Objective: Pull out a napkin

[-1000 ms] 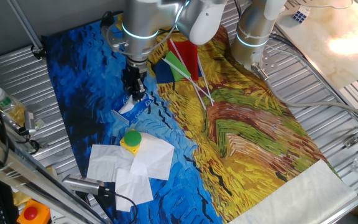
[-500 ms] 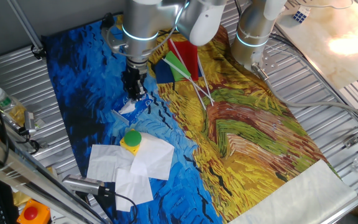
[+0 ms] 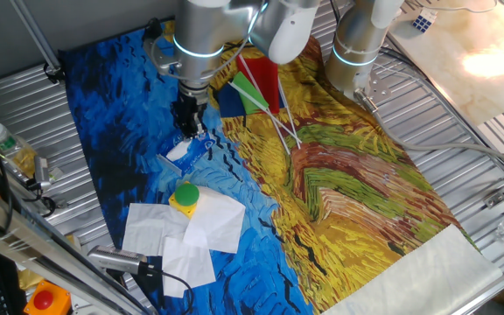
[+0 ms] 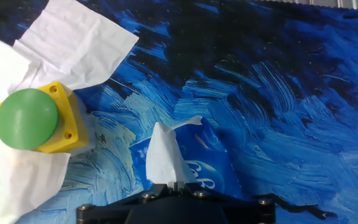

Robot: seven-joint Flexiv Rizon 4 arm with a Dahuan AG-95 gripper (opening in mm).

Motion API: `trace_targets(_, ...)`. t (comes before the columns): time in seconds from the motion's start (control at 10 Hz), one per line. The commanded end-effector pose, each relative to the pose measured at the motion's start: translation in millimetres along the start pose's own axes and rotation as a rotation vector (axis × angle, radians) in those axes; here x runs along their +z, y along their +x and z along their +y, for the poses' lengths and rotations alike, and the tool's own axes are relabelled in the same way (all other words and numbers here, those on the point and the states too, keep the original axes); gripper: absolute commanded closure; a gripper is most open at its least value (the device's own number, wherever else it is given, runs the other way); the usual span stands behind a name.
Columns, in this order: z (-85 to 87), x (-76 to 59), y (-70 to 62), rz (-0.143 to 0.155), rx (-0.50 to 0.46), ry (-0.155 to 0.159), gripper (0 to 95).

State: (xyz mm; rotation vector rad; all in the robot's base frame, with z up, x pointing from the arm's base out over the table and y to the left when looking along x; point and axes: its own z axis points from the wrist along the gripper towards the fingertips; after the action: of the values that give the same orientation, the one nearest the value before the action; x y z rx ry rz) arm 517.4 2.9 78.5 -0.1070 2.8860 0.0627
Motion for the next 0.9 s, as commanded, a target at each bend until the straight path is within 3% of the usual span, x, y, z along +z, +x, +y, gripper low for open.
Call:
trace_targets(0.1, -1.0, -2.7, -1.1, 0.003, 0.003, 0.000, 95.0)
trace_targets(0.9, -6.6, -32.0, -13.5, 0.015, -0.004, 0.000, 95.0)
